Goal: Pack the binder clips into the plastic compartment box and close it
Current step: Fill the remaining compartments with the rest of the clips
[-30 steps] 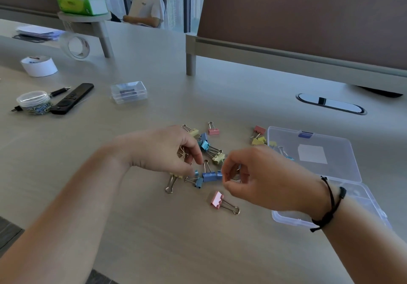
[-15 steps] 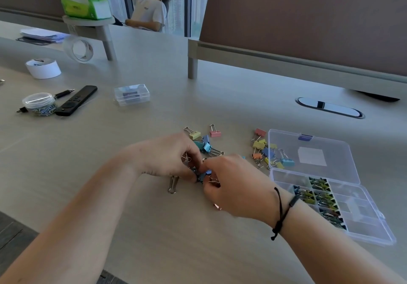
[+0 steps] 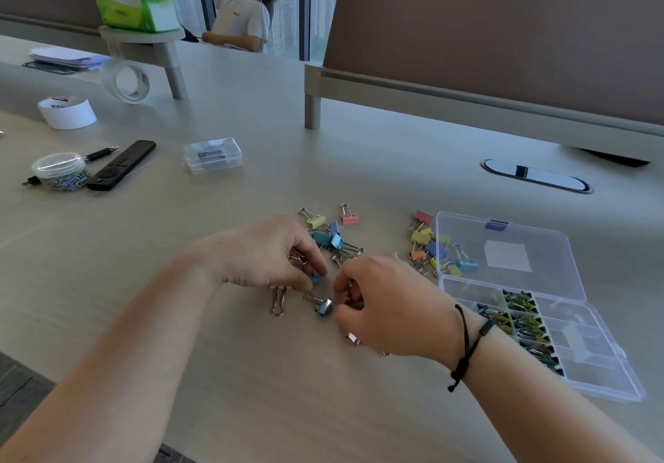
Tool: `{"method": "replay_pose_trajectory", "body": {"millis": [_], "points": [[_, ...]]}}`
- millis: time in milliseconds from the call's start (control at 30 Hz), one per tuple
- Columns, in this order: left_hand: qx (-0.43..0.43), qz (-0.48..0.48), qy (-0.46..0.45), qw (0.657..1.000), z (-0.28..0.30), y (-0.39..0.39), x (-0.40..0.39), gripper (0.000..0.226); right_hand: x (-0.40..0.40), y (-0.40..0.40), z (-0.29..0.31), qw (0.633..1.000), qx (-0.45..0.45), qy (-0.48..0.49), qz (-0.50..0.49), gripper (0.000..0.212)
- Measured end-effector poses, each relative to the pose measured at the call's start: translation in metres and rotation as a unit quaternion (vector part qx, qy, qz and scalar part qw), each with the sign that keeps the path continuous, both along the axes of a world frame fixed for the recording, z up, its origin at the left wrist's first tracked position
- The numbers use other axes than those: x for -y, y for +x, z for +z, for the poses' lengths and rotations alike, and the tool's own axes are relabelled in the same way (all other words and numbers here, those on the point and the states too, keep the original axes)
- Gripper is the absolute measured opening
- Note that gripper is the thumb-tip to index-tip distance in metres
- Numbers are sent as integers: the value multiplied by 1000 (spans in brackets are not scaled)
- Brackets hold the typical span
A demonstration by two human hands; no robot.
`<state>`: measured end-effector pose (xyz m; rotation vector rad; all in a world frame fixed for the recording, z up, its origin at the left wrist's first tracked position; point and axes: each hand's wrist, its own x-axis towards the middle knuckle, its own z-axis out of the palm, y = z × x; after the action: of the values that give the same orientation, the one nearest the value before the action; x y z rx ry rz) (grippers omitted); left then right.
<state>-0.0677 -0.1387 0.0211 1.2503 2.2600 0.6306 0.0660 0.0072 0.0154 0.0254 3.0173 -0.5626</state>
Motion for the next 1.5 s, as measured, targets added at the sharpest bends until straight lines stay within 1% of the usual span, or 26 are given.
{"method": "replay_pose_trajectory", "body": {"millis": [100,233,367,467,500,533,567,633,667,733,833,900,1000,1033,1100,1167,1233,1267,1300,1400,1467,1500], "points": [[-5,2,7,1000,-2,0,-1,21,0,2,4,1000,16,-15,14,29],[2,2,22,1000,-3,1,-3,18,7,2,4,1000,2,8,13,38],[3,8,37,999,-6,1,-4,8,12,0,1,999,-25,24,0,31],[-27,36,101,994,-10,-5,-4,15,8,2,0,1000,-23,20,-4,27],[-9,46,136,990,-11,-6,-4,18,5,3,2,1000,-24,12,-11,25],[33,54,173,983,-10,-6,-5,22,2,4,4,999,-27,-1,-23,23],[95,68,213,970,-9,-4,-6,25,-2,5,8,998,-34,-19,-39,20],[238,107,279,924,-8,0,-11,24,-10,6,16,993,-59,-69,-73,17],[296,125,296,899,-7,3,-14,23,-15,5,19,989,-77,-93,-88,15],[376,149,290,867,-5,9,-21,23,-22,2,25,977,-110,-148,-107,16],[433,163,263,847,-5,19,-29,27,-26,-1,27,967,-130,-190,-109,17],[458,156,251,839,-4,23,-34,32,-27,-1,25,968,-131,-189,-104,14],[494,139,235,826,-3,28,-40,30,-30,-3,19,968,-135,-192,-94,9],[504,137,231,821,-3,29,-42,30,-32,-3,19,967,-132,-198,-89,10],[519,143,232,810,-3,28,-42,29,-38,-4,20,965,-120,-221,-77,16],[520,169,240,802,-4,24,-40,27,-47,-4,21,958,-126,-245,-80,22],[490,207,254,808,-4,18,-38,31,-58,-4,22,955,-150,-234,-108,20],[466,220,261,817,-4,16,-38,31,-64,-4,21,957,-160,-208,-124,19],[441,228,268,826,-4,14,-37,27,-69,-4,21,962,-160,-174,-136,17],[393,229,268,849,-4,15,-37,15,-77,-3,18,985,-99,-76,-118,19],[336,218,260,879,-6,18,-37,15,-76,-3,13,994,-57,-25,-92,22],[278,208,253,903,-8,18,-37,17,-74,-4,10,995,-45,-8,-86,23]]}}
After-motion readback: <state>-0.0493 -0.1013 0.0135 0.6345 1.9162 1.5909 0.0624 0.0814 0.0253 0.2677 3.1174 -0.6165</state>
